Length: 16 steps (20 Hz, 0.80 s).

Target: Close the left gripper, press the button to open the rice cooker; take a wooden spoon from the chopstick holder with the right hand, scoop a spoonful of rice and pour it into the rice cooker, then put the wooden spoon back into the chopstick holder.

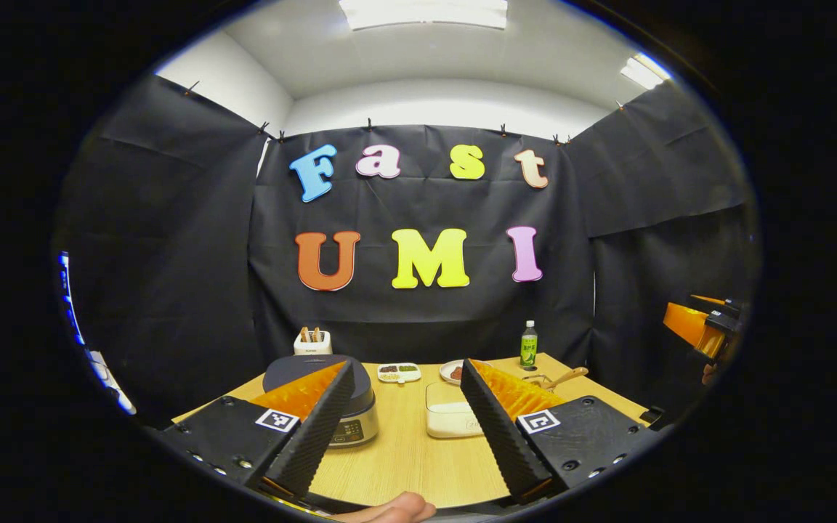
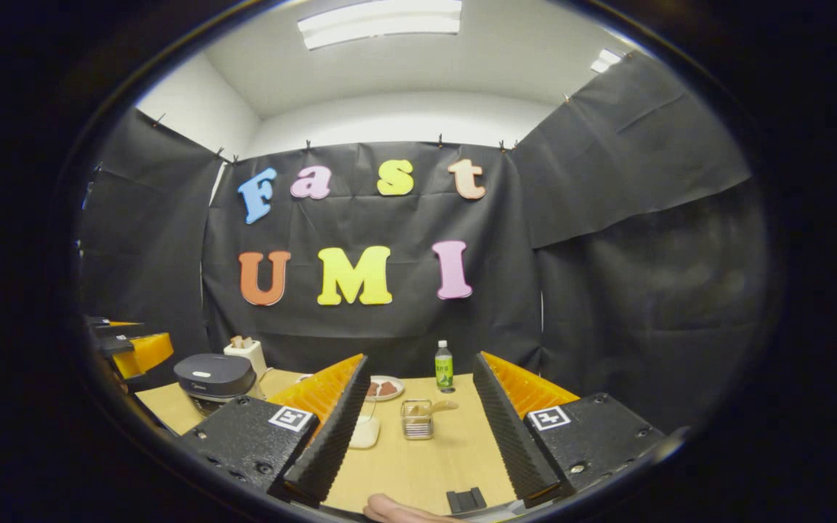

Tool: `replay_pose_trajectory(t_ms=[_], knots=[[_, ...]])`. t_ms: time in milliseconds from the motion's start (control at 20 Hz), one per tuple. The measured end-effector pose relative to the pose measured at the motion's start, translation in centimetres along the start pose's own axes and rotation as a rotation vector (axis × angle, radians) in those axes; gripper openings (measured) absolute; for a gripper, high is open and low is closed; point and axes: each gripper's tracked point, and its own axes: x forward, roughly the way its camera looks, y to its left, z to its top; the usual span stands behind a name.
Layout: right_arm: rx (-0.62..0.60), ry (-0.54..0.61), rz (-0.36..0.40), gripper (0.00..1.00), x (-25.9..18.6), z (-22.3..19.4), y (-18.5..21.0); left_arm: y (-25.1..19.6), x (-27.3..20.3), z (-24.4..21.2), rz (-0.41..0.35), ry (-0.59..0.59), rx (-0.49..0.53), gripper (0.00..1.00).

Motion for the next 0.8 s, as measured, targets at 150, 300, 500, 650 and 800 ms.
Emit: replay_pose_trajectory(t_ms=[150, 300, 500, 650, 800], knots=[[-0.002, -0.002, 0.005, 0.92, 0.0, -0.1, 0.2, -0.4, 0.2, -0.6, 0.015, 0.016, 0.032, 0.94], [-0.004, -0.002, 0.007, 0.93, -0.1, -0.1, 0.3, -0.7, 0.2, -0.7, 0.011, 0.022, 0.038, 0.94], [-0.007, -0.002, 0.011, 0.92, 0.0, -0.1, 0.3, -0.2, 0.0, -0.3, 0.021, 0.013, 0.007, 0.94], [-0.006, 0.003, 0.013, 0.93, 0.1, -0.4, 0.3, 0.4, -0.2, 0.1, 0.046, 0.004, 0.004, 0.94], [-0.007, 0.016, 0.009, 0.92, 0.3, -0.6, 0.5, 0.5, -0.5, 0.5, 0.047, -0.004, -0.015, 0.94]])
